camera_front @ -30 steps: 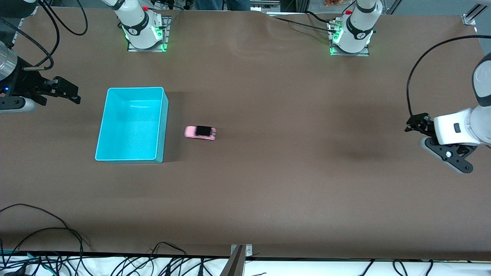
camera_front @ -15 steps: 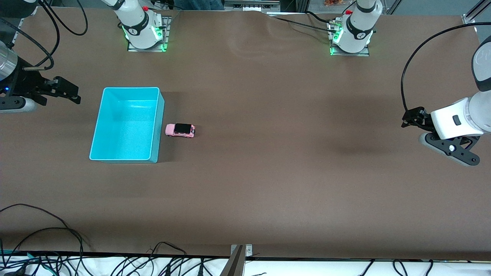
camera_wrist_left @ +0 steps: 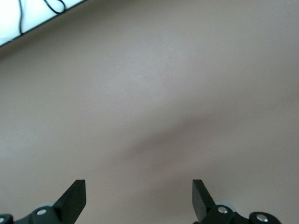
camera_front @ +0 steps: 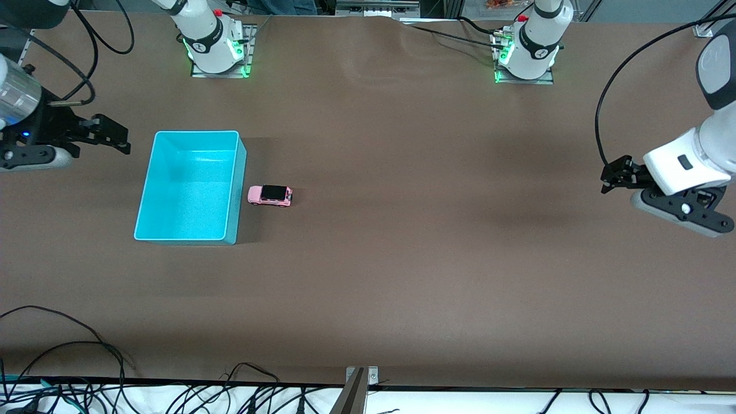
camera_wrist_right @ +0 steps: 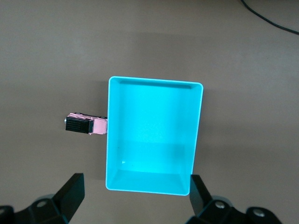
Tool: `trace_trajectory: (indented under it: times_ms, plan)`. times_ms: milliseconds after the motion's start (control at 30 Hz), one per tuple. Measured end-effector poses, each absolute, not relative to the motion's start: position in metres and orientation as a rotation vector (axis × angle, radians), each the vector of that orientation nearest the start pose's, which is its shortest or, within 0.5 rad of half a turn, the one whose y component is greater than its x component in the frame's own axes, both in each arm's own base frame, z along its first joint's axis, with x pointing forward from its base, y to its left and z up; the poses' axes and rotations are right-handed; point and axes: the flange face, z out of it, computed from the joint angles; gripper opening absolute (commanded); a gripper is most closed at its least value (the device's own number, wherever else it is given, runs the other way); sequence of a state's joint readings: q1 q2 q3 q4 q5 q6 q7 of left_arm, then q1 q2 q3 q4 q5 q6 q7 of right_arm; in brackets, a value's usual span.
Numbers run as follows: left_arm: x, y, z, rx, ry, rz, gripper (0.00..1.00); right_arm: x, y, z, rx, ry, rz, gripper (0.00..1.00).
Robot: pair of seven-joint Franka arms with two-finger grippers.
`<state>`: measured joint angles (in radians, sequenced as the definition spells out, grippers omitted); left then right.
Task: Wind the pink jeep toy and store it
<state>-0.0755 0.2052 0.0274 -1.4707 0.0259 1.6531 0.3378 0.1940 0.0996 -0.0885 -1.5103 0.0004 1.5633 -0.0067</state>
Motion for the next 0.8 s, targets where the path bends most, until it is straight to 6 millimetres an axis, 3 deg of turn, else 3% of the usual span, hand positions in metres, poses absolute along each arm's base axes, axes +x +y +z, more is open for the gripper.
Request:
trace_trajectory:
  times_ms: [167,400,600,800]
  plan:
    - [0.587,-0.027,0.558,-3.088,0.447,0.074,1.0,0.579,0.103,0.585,-3.147,-0.282,0.102,1.0]
    - [0.544,-0.028,0.561,-3.129,0.391,0.09,1.0,0.578,0.154,0.564,-3.121,-0.535,0.142,1.0]
    - [0.535,-0.03,0.56,-3.136,0.39,0.076,1.0,0.591,0.168,0.537,-3.003,-0.978,0.155,1.0]
    - [0.537,-0.033,0.56,-3.137,0.375,0.063,1.0,0.606,0.176,0.494,-2.755,-1.37,0.188,1.0]
